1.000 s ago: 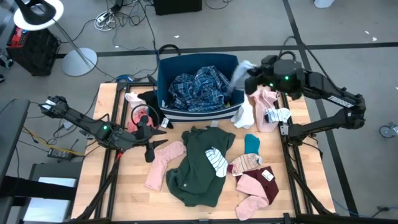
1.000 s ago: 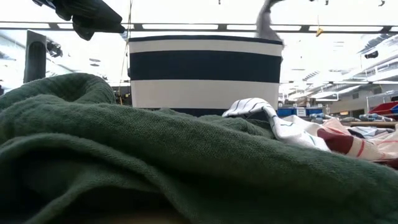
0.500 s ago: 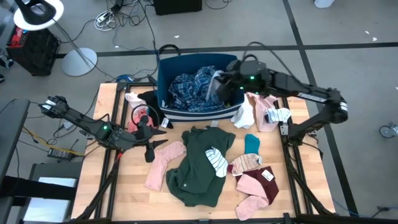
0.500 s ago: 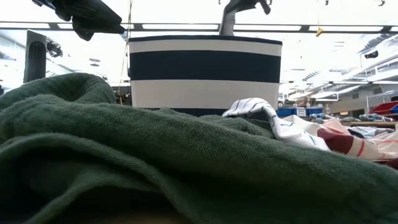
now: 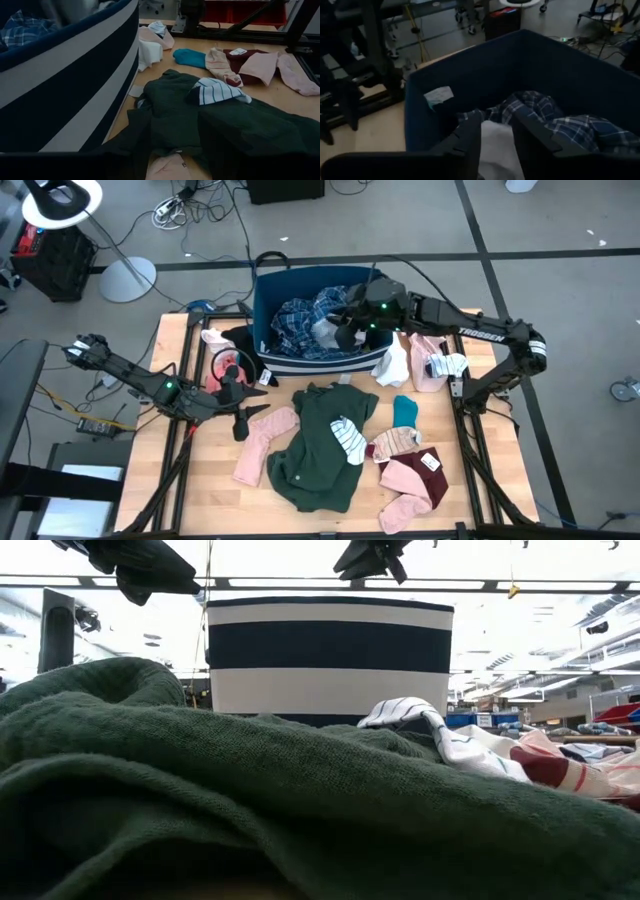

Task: Sort clothes
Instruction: Put the gray underwear into the blue laundry bin, then put the white sock into the blue laundry bin

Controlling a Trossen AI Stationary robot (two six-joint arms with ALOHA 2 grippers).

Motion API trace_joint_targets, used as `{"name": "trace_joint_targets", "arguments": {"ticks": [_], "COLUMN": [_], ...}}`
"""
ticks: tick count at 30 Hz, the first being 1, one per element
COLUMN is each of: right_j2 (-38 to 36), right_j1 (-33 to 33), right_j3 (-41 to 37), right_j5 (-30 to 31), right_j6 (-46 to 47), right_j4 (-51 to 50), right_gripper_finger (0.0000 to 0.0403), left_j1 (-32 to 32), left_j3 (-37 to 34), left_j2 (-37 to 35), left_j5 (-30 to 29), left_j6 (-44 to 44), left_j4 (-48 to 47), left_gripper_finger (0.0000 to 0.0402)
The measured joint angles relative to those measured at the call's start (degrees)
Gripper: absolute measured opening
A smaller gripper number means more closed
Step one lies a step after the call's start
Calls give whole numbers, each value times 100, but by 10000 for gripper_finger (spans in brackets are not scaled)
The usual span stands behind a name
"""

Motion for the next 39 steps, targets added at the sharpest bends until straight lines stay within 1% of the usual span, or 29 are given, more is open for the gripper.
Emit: {"name": "trace_joint_targets", "arguments": {"ticks": [3, 7, 11, 15, 19, 23, 26, 32, 39], "right_j2": [-127, -380, -796, -1392, -2091, -2640, -2939, -3187, -3197], "right_j1": [-22, -82, -84, 184, 539, 1004, 1372, 1921, 2700], "right_j3": [0, 0, -4, -305, -833, -1568, -2125, -3068, -3902], "right_j5": [9, 156, 614, 1264, 1784, 1807, 1788, 1799, 1872], "right_j6": [0, 163, 382, 550, 806, 1380, 1752, 2531, 3313], "right_j4": [-129, -782, -1706, -1927, -1905, -1923, -1917, -1906, -1606], "right_gripper_finger": [134, 149, 148, 142, 136, 133, 132, 132, 132], "left_j1": [0, 0, 0, 0, 0, 0, 0, 0, 0], "left_j3": [0, 0, 0, 0, 0, 0, 0, 0, 2], "left_j2": [0, 0, 0, 0, 0, 0, 0, 0, -2], "left_j5": [2, 6, 12, 13, 12, 11, 10, 1, 28], "left_j6": [0, 0, 0, -25, -31, -36, 62, 720, 762], "left_j4": [-2, -4, -79, -127, -119, -1, 296, 1396, 2371], "left_gripper_finger": [163, 163, 163, 163, 163, 163, 163, 163, 163]}}
